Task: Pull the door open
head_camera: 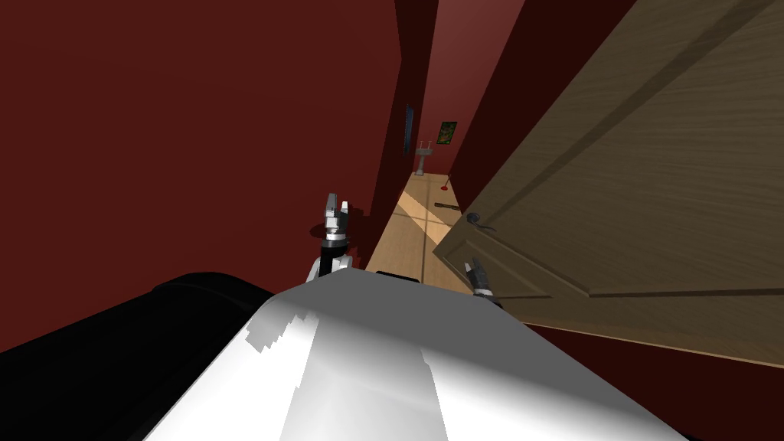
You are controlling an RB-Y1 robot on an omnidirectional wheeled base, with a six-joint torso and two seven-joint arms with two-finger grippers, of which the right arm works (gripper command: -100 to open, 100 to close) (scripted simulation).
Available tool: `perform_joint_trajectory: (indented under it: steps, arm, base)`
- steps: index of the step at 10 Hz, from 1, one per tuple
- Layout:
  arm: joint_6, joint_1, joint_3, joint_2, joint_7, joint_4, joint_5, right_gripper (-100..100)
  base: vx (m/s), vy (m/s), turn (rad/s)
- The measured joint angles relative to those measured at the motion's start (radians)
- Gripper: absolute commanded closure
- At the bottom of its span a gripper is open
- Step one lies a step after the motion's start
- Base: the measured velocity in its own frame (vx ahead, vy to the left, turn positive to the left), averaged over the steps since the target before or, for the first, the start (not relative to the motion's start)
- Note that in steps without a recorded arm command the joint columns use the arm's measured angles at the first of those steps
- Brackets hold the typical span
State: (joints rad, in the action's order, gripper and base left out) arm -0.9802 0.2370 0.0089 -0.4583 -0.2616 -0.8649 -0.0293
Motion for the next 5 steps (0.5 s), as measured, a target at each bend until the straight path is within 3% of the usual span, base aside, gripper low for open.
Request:
perform_joint_trajectory:
  steps: [5]
  arm:
    - [0.083,-0.042,-0.039,0.05,0.047,-0.02,0.011,-100]
  base:
    - [0.04,0.009,-0.003]
